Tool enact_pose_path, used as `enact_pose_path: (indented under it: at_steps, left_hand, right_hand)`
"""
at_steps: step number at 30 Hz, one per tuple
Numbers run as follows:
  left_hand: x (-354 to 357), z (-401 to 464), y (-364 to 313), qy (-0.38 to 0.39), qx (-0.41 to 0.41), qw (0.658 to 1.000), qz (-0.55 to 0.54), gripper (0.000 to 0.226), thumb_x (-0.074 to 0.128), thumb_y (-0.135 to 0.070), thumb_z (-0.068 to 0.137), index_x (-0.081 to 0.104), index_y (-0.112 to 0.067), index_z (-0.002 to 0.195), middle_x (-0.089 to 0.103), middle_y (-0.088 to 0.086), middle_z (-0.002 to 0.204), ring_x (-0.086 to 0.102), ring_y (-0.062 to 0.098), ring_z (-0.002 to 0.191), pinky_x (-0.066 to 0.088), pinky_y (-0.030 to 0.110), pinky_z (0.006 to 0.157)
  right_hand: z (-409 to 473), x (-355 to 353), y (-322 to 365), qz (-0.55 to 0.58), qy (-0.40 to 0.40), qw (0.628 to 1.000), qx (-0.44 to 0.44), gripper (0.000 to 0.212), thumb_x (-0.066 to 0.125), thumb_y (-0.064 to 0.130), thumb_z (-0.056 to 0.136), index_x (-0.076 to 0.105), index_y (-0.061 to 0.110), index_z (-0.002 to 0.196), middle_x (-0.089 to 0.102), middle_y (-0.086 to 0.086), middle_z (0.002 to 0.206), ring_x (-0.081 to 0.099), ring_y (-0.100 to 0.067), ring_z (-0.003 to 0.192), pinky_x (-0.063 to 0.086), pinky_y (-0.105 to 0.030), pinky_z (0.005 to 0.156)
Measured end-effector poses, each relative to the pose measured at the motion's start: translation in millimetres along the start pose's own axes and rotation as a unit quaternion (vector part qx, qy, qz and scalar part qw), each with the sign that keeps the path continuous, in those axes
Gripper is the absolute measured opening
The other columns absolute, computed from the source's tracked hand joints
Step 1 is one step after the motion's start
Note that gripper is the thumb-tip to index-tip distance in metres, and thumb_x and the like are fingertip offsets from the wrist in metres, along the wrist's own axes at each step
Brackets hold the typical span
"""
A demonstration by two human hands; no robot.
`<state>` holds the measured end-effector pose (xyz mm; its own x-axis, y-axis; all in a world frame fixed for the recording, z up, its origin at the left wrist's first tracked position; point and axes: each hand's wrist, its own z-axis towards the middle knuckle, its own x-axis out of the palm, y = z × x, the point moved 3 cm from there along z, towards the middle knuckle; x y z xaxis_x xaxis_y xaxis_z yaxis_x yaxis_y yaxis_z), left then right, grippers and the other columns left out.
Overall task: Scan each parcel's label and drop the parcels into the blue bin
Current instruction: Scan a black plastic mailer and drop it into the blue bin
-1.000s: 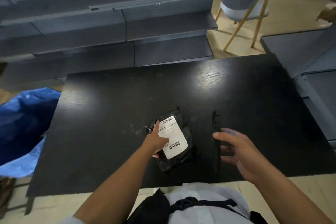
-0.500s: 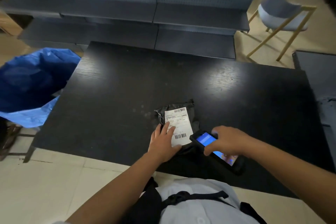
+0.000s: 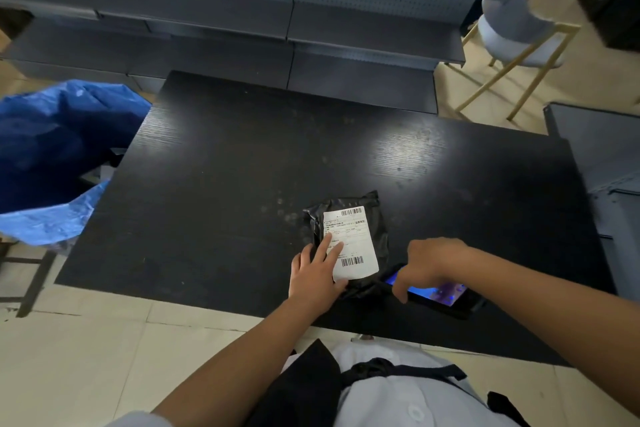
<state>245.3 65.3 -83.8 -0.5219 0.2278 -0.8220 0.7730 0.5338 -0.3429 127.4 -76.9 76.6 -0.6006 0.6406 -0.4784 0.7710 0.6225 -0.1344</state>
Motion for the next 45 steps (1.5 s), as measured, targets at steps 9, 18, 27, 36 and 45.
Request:
enact_pose_path:
  at_steps: [9,18,27,36,45]
  left_hand:
    - [-12.4,-2.3,6.4,0.035,0.02,0.997,0.061,0.076,0.052,-0.052,0.098,0.01,-0.036,0.159,-0.004,-0.005,0.17,0.005,0.032,0.154,0.008,0.051,0.124]
    - [-41.5,-4.4,26.3,0.061,-0.018,0.996,0.057,0.068,0.064,-0.033,0.092,0.033,-0.035,0.153,0.012,-0.011,0.168,0.013,0.026,0.153,0.018,0.045,0.122]
    - [-11.5,-3.0,-47.4,0.0,-0.263,0.962,-0.079,0.114,0.071,-0.074,0.071,0.003,-0.04,0.157,-0.003,0.005,0.165,0.006,0.031,0.151,0.018,0.052,0.118]
    - [-11.7,-2.9,-28.8,-0.046,-0.339,0.936,-0.085,0.11,0.08,-0.052,0.07,0.006,-0.052,0.151,0.03,0.008,0.144,0.037,0.032,0.132,0.034,0.047,0.108]
    - [-93.6,-61.2,81.9,-0.174,-0.373,0.885,-0.218,0.103,0.079,-0.051,0.07,0.013,-0.051,0.149,0.031,0.008,0.147,0.036,0.035,0.133,0.032,0.052,0.111]
  right_hand:
    - [-7.5,6.6,-15.8,0.132,-0.003,0.991,-0.03,0.044,0.081,0.049,0.071,0.052,0.017,0.074,0.051,0.002,0.072,0.047,-0.016,0.061,0.035,-0.027,0.056]
    - [-4.9,62.1,-76.8,0.55,-0.024,0.834,-0.038,0.05,0.083,0.029,0.079,0.065,-0.006,0.109,0.052,-0.013,0.072,0.055,-0.021,0.051,0.047,-0.029,0.051]
    - [2.7,106.2,-108.3,0.751,-0.124,0.638,-0.119,0.065,0.082,0.027,0.083,0.057,0.017,0.142,0.065,-0.011,0.13,0.066,-0.03,0.115,0.057,-0.052,0.097]
    - [-6.2,94.2,-88.8,0.746,-0.134,0.624,-0.191,0.057,0.085,0.022,0.081,0.056,0.028,0.13,0.061,0.009,0.121,0.058,-0.021,0.12,0.05,-0.053,0.106]
    - [4.7,50.7,4.9,0.685,-0.101,0.678,-0.247,0.059,0.087,0.016,0.076,0.063,0.02,0.13,0.069,0.001,0.122,0.065,-0.023,0.114,0.054,-0.051,0.099]
